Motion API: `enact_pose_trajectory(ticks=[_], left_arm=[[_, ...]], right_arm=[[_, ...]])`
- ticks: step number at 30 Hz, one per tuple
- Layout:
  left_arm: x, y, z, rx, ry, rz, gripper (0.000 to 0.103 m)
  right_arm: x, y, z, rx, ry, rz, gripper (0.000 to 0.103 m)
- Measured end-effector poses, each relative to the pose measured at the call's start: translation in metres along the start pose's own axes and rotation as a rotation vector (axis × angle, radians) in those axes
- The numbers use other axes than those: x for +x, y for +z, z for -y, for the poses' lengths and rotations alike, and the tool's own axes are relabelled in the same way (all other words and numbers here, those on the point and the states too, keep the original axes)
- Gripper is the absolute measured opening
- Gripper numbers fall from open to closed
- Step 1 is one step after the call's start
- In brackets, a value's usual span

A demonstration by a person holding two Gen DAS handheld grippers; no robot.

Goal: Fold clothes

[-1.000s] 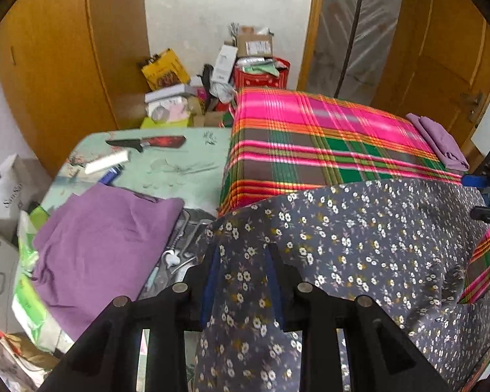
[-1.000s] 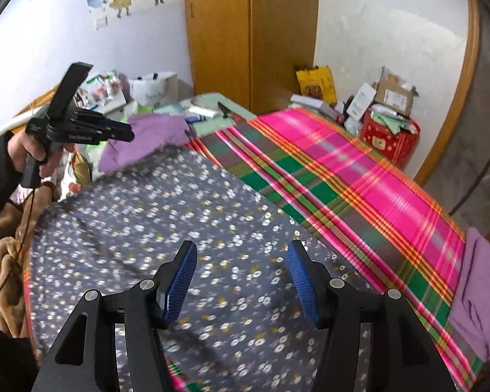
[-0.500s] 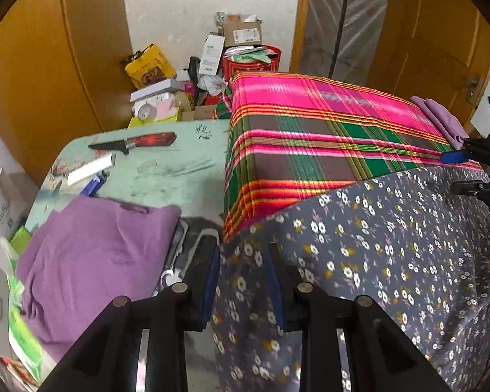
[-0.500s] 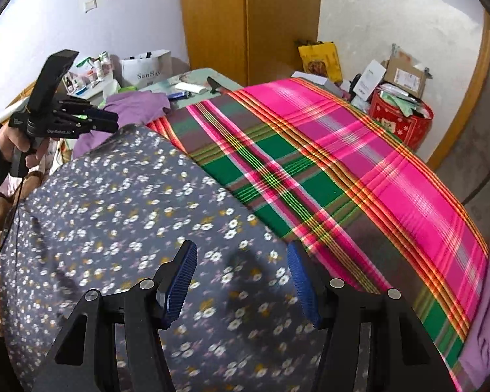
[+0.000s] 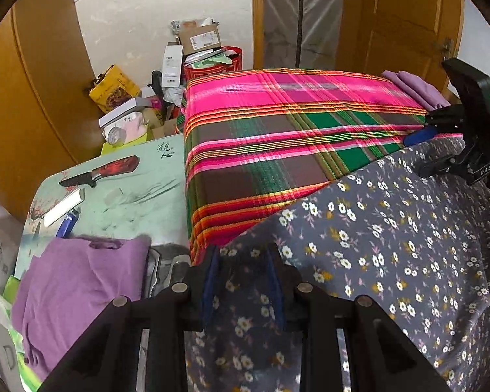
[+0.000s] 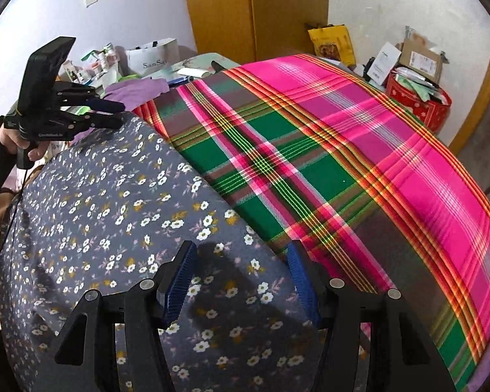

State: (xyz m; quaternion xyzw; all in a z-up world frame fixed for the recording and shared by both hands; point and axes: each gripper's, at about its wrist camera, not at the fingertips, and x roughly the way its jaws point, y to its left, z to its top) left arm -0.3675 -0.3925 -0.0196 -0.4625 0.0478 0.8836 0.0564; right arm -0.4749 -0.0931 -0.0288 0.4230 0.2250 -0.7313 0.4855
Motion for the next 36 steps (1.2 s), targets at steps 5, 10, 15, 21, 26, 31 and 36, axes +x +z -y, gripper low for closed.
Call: enact_pose_trajectory(ticks=[5, 10, 15, 21, 26, 31, 36], left_arm=[[0.005, 0.005, -0.001, 0.010, 0.005, 0.005, 0.029], [0.004, 0.001, 0.001, 0.019, 0.009, 0.031, 0.028], [0.003, -0.001, 0.009, 0.038, 0.022, 0.049, 0.004], [-0.005, -0.004, 0.020, 0.045, 0.068, 0.071, 0.002], [-0.027, -0.005, 0.030, 0.048, 0.117, 0.107, 0.002], [-0.055, -0.009, 0.050, 0.056, 0.198, 0.143, 0.002], [-0.085, -0.015, 0.077, 0.063, 0.279, 0.173, 0.002]], right_arm=[[0.002, 0.003, 0.003, -0.022, 0.015, -0.001, 0.059], [0.001, 0.002, 0.001, -0.052, 0.021, 0.008, 0.024], [0.000, 0.002, -0.009, -0.102, -0.006, 0.004, 0.005], [-0.008, 0.003, -0.020, -0.133, -0.067, 0.019, 0.004], [-0.033, 0.002, -0.032, -0.142, -0.082, 0.069, 0.004], [-0.063, -0.002, -0.050, -0.149, -0.095, 0.123, 0.004], [-0.089, -0.013, -0.072, -0.161, -0.106, 0.162, 0.004]])
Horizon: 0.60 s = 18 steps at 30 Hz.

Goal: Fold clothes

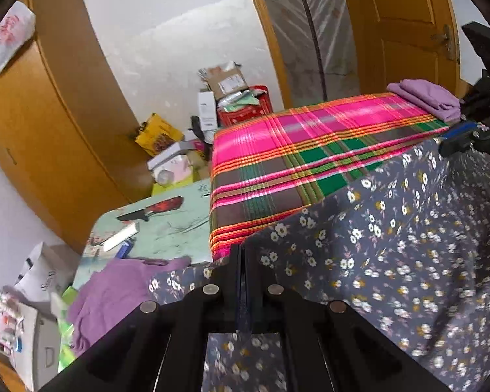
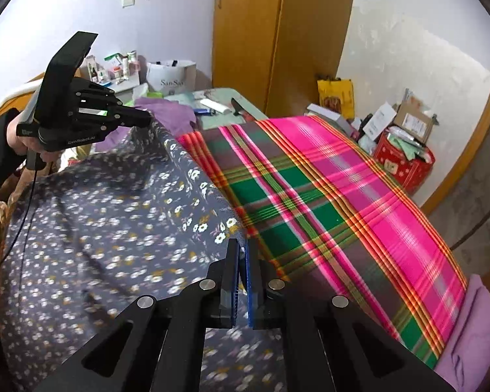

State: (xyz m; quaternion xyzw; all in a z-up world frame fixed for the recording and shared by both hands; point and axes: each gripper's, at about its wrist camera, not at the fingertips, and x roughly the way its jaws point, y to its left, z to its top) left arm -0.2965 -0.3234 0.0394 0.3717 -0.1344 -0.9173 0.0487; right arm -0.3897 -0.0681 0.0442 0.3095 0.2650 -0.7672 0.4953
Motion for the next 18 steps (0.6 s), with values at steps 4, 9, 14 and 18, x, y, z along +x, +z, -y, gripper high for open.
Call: enact_pose_trajectory(ticks=[4, 9, 14, 18], left_arm=[[-0.029, -0.002, 0.011, 0.000, 0.019, 0.028, 0.002], [-0.064, -0.003, 0.025, 0.011, 0.056, 0.068, 0.002], [-0.098, -0.008, 0.040, 0.031, 0.109, 0.111, 0.002], [-0.123, -0.017, 0.051, 0.015, 0.113, 0.142, 0.002]], right_arm=[[-0.024, -0.007, -0.017, -0.006, -0.011, 0.030, 0.004], [-0.055, -0.015, -0.034, -0.009, -0.023, 0.081, 0.004], [-0.079, -0.024, -0.051, -0.023, -0.032, 0.114, 0.004], [-0.095, -0.035, -0.066, -0.025, -0.034, 0.131, 0.004]])
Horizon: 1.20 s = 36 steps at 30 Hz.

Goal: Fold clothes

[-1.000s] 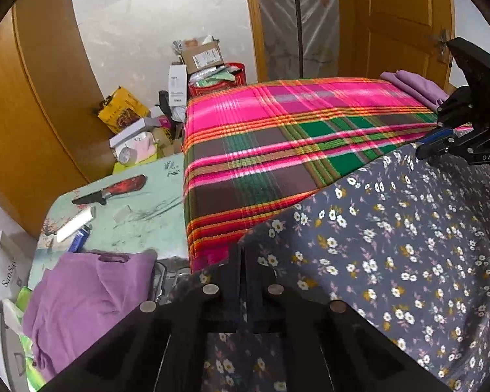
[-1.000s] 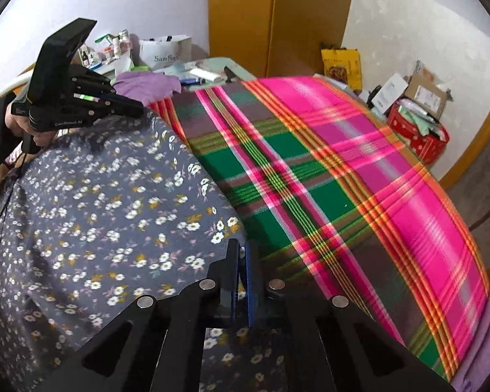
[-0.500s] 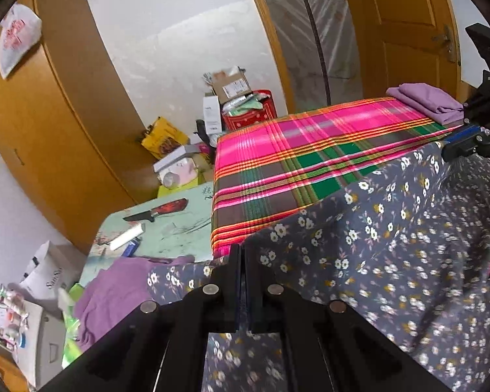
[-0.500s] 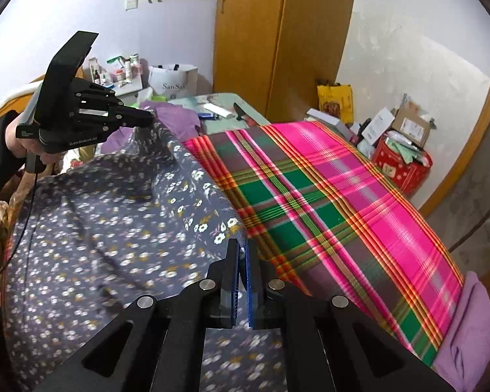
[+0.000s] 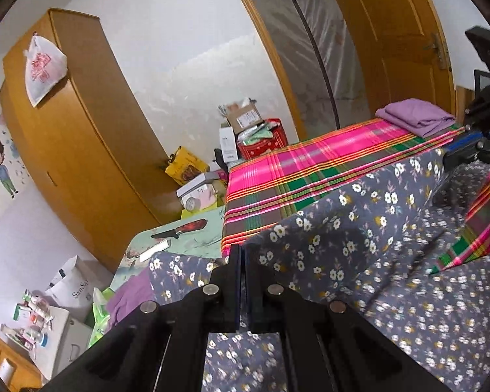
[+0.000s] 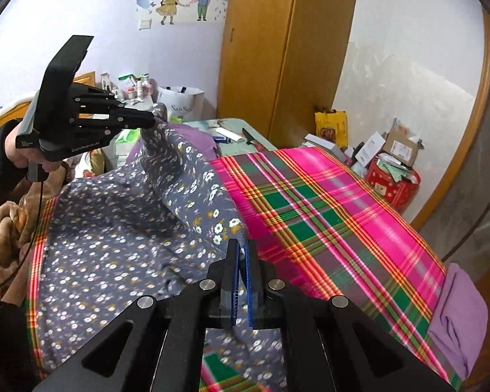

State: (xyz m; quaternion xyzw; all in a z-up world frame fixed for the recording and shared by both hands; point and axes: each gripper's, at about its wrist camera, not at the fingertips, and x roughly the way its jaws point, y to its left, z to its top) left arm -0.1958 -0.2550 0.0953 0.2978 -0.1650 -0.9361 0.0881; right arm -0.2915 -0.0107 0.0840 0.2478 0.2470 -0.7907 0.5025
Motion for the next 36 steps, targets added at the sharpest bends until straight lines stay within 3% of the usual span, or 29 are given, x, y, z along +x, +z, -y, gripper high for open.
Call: enact_pose_trajectory(ticks=[9, 20, 27, 29, 33, 36], left_arm=[[-0.038, -0.033, 0.020, -0.030, -0.012, -0.004, 0.002], [-0.033, -0.111, 0.047, -0.165, -0.090, -0.162, 0.002], [-0.033, -0.143, 0.048, -0.274, -0.146, -0.234, 0.002], [-0.039, -0.146, 0.045, -0.303, -0.156, -0.228, 0.002], [-0.056, -0.154, 0.033, -0.394, -0.172, -0.200, 0.003], [-0.064, -0.164, 0.020, -0.477, -0.171, -0.194, 0.003]], right_arm=[[-0.019, -0.031, -0.027, 0.011, 0.020, -0.005, 0.004], [0.002, -0.095, -0.074, 0.052, 0.083, -0.137, 0.004], [0.005, -0.119, -0.078, 0.119, 0.114, -0.187, 0.007], [0.002, -0.121, -0.077, 0.131, 0.109, -0.185, 0.009], [-0.006, -0.122, -0.070, 0.162, 0.097, -0.156, 0.028], [-0.014, -0.122, -0.071, 0.167, 0.082, -0.134, 0.031]])
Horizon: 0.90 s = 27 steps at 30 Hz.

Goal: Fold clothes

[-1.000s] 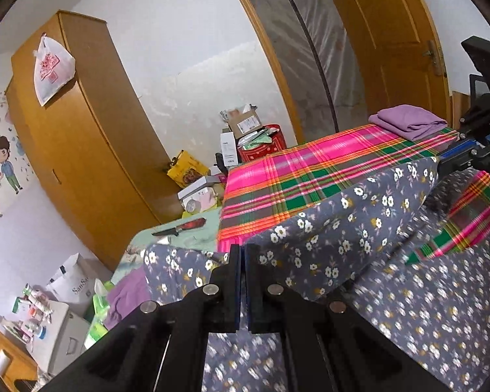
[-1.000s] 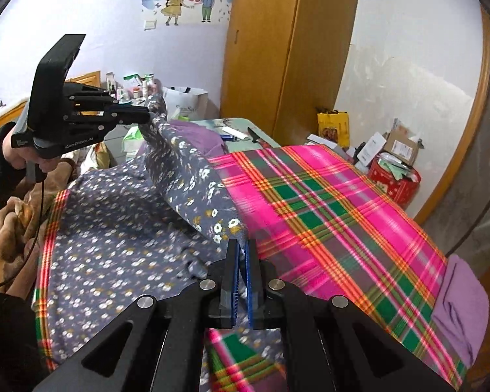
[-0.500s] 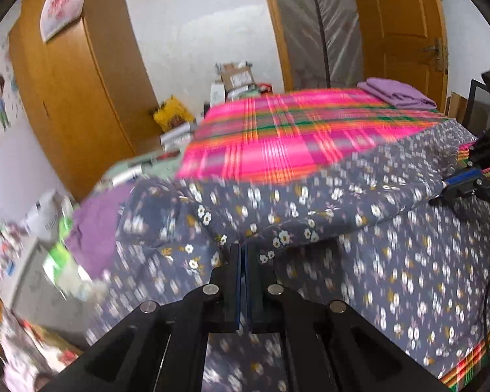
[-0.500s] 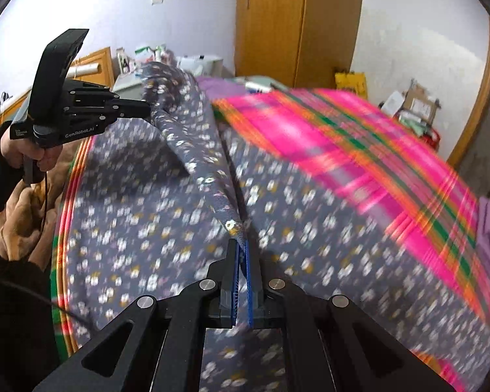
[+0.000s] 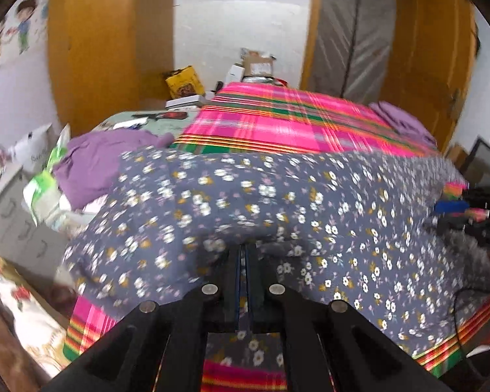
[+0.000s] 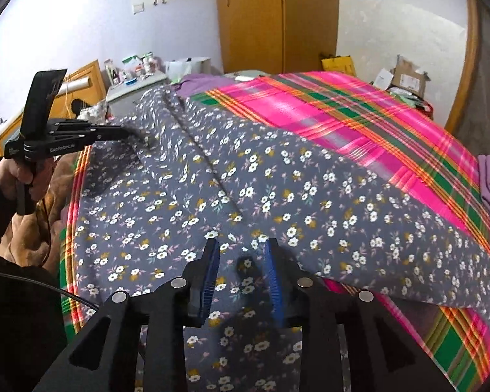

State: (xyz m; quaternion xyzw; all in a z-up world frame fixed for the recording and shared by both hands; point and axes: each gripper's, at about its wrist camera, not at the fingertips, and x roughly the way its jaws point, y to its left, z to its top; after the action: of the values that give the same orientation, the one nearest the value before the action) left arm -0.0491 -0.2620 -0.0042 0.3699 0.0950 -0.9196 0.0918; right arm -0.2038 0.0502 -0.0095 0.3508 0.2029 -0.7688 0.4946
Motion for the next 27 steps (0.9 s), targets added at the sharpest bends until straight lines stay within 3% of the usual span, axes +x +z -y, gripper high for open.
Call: enact_pose_trajectory(ticks=[5, 7, 13, 21, 27], left_arm=[[-0.003, -0.010, -0.019, -0.088, 0.015, -0.015, 0.005], [-0.003, -0.011, -0.021, -0.103, 0.024, -0.018, 0.011], [-0.002, -0.011, -0.015, -0.115, 0.023, -0.021, 0.026], [0.006, -0.022, -0.029, -0.359, -0.224, -0.052, 0.027], [0.025, -0.016, -0.033, -0.494, -0.316, -0.049, 0.031]], right_arm=[[0.000, -0.003, 0.000, -0.006, -0.012, -0.011, 0.038], [0.002, -0.004, 0.000, 0.003, -0.005, -0.012, 0.050], [0.006, 0.000, -0.004, 0.015, -0.001, -0.015, 0.050], [0.008, 0.004, -0.020, -0.073, -0.027, -0.026, 0.050], [0.015, 0.005, -0.029, -0.111, -0.031, -0.037, 0.050]])
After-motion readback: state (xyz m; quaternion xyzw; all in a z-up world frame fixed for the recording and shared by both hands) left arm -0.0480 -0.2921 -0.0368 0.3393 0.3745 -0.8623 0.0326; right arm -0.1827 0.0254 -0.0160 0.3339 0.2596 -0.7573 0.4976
